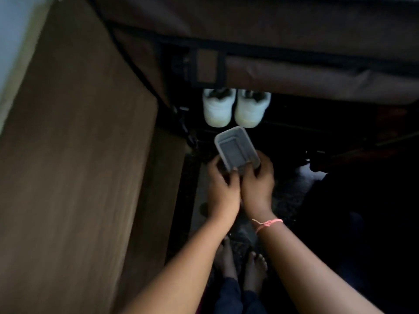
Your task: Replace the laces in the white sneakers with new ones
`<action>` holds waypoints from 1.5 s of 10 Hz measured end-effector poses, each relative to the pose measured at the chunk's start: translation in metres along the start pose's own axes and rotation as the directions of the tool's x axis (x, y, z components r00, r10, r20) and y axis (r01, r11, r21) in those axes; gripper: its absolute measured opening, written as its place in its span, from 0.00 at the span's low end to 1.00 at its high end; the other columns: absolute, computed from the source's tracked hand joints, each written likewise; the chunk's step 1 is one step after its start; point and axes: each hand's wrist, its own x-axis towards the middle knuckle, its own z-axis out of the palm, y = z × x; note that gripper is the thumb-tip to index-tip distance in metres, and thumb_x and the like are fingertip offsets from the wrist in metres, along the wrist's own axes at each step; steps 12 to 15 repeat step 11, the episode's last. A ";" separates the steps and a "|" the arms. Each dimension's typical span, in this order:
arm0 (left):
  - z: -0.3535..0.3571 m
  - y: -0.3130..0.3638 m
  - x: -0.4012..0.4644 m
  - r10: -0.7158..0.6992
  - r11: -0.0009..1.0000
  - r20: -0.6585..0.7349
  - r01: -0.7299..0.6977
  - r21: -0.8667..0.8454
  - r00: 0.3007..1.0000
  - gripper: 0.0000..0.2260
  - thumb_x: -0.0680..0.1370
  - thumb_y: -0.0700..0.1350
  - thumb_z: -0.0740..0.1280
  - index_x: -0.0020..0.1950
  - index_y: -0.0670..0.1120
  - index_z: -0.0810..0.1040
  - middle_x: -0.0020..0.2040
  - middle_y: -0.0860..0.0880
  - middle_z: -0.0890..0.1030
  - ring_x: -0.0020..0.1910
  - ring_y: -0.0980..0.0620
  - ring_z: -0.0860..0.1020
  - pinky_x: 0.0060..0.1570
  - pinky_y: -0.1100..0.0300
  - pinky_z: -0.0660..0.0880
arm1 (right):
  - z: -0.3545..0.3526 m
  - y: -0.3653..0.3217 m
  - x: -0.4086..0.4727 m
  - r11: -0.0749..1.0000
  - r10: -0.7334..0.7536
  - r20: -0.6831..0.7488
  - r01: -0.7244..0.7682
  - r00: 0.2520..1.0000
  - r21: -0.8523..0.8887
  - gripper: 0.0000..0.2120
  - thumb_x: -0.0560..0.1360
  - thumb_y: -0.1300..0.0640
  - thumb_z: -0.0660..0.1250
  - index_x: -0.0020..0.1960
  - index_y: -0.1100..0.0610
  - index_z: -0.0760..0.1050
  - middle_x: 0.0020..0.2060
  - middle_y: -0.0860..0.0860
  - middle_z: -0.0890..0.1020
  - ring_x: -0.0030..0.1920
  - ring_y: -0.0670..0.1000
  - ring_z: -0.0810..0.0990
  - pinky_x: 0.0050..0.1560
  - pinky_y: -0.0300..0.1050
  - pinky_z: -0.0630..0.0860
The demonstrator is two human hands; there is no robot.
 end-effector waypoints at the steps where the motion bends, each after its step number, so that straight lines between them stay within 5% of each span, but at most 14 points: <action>1: 0.036 0.018 0.003 0.040 0.995 0.139 -0.053 0.085 0.989 0.18 0.79 0.42 0.66 0.69 0.45 0.71 0.59 0.43 0.81 0.57 0.44 0.79 0.48 0.63 0.70 | -0.037 0.010 0.024 0.999 0.039 -0.113 -0.038 0.993 0.006 0.18 0.74 0.56 0.59 0.62 0.60 0.75 0.57 0.58 0.78 0.59 0.56 0.76 0.62 0.46 0.70; 2: 0.071 0.039 0.011 0.148 0.977 0.292 -0.186 0.107 0.945 0.17 0.81 0.46 0.64 0.70 0.47 0.73 0.63 0.46 0.80 0.61 0.49 0.77 0.49 0.70 0.65 | -0.063 0.011 0.053 0.996 0.082 -0.191 -0.077 0.978 0.037 0.22 0.75 0.49 0.59 0.63 0.60 0.75 0.58 0.59 0.77 0.58 0.54 0.75 0.64 0.50 0.71; 3: 0.102 0.050 0.039 0.216 0.954 0.405 -0.280 0.104 0.888 0.18 0.80 0.46 0.65 0.70 0.48 0.73 0.62 0.46 0.80 0.61 0.49 0.78 0.54 0.65 0.70 | -0.074 0.015 0.091 0.992 0.107 -0.216 -0.088 0.971 0.095 0.30 0.68 0.45 0.60 0.65 0.60 0.74 0.59 0.60 0.77 0.59 0.57 0.76 0.64 0.54 0.72; 4: 0.128 0.055 0.068 0.219 0.945 0.429 -0.300 0.131 0.876 0.19 0.78 0.52 0.65 0.68 0.48 0.75 0.59 0.44 0.82 0.55 0.45 0.81 0.53 0.55 0.78 | -0.080 0.016 0.119 0.977 0.116 -0.168 -0.082 0.979 0.196 0.24 0.72 0.50 0.65 0.65 0.58 0.73 0.58 0.59 0.79 0.58 0.57 0.79 0.61 0.57 0.76; 5: 0.158 0.066 0.091 0.183 0.918 0.399 -0.301 0.258 0.898 0.17 0.81 0.51 0.63 0.64 0.42 0.76 0.58 0.41 0.81 0.53 0.45 0.80 0.48 0.60 0.76 | -0.089 0.013 0.149 0.974 0.133 -0.180 -0.095 0.975 0.204 0.17 0.76 0.61 0.67 0.64 0.60 0.73 0.54 0.56 0.81 0.53 0.54 0.81 0.56 0.54 0.78; 7: 0.197 0.079 0.115 0.039 0.902 0.339 -0.179 0.393 0.940 0.16 0.81 0.51 0.62 0.65 0.45 0.76 0.60 0.42 0.81 0.57 0.42 0.80 0.57 0.48 0.78 | -0.101 0.018 0.192 0.981 0.170 -0.082 -0.177 0.982 -0.083 0.14 0.78 0.64 0.64 0.62 0.69 0.75 0.58 0.63 0.79 0.60 0.60 0.78 0.57 0.46 0.73; 9: 0.209 0.088 0.120 -0.031 0.914 0.358 -0.118 0.388 0.933 0.15 0.79 0.43 0.61 0.65 0.44 0.76 0.61 0.40 0.80 0.60 0.41 0.78 0.61 0.48 0.75 | -0.105 0.028 0.220 0.928 0.139 0.057 -0.109 0.989 -0.357 0.17 0.84 0.62 0.52 0.70 0.65 0.69 0.68 0.60 0.72 0.69 0.57 0.70 0.63 0.38 0.60; 10: 0.202 0.098 0.112 0.052 0.906 0.324 -0.181 0.383 0.945 0.18 0.79 0.43 0.62 0.69 0.44 0.73 0.65 0.40 0.78 0.63 0.40 0.76 0.64 0.49 0.72 | -0.113 0.019 0.225 0.885 0.193 0.060 -0.148 0.979 -0.441 0.19 0.83 0.61 0.52 0.72 0.65 0.66 0.70 0.59 0.70 0.70 0.57 0.68 0.64 0.38 0.60; 11: 0.175 0.089 0.092 0.231 0.870 0.258 -0.318 0.376 0.938 0.17 0.78 0.41 0.63 0.67 0.43 0.75 0.64 0.40 0.78 0.64 0.41 0.75 0.63 0.54 0.69 | -0.108 0.024 0.197 0.806 0.034 0.002 -0.027 0.999 -0.591 0.22 0.83 0.59 0.49 0.73 0.66 0.63 0.71 0.63 0.68 0.71 0.61 0.66 0.70 0.48 0.56; 15: 0.175 0.089 0.092 0.231 0.870 0.258 -0.318 0.376 0.938 0.17 0.78 0.41 0.63 0.67 0.43 0.75 0.64 0.40 0.78 0.64 0.41 0.75 0.63 0.54 0.69 | -0.108 0.024 0.197 0.806 0.034 0.002 -0.027 0.999 -0.591 0.22 0.83 0.59 0.49 0.73 0.66 0.63 0.71 0.63 0.68 0.71 0.61 0.66 0.70 0.48 0.56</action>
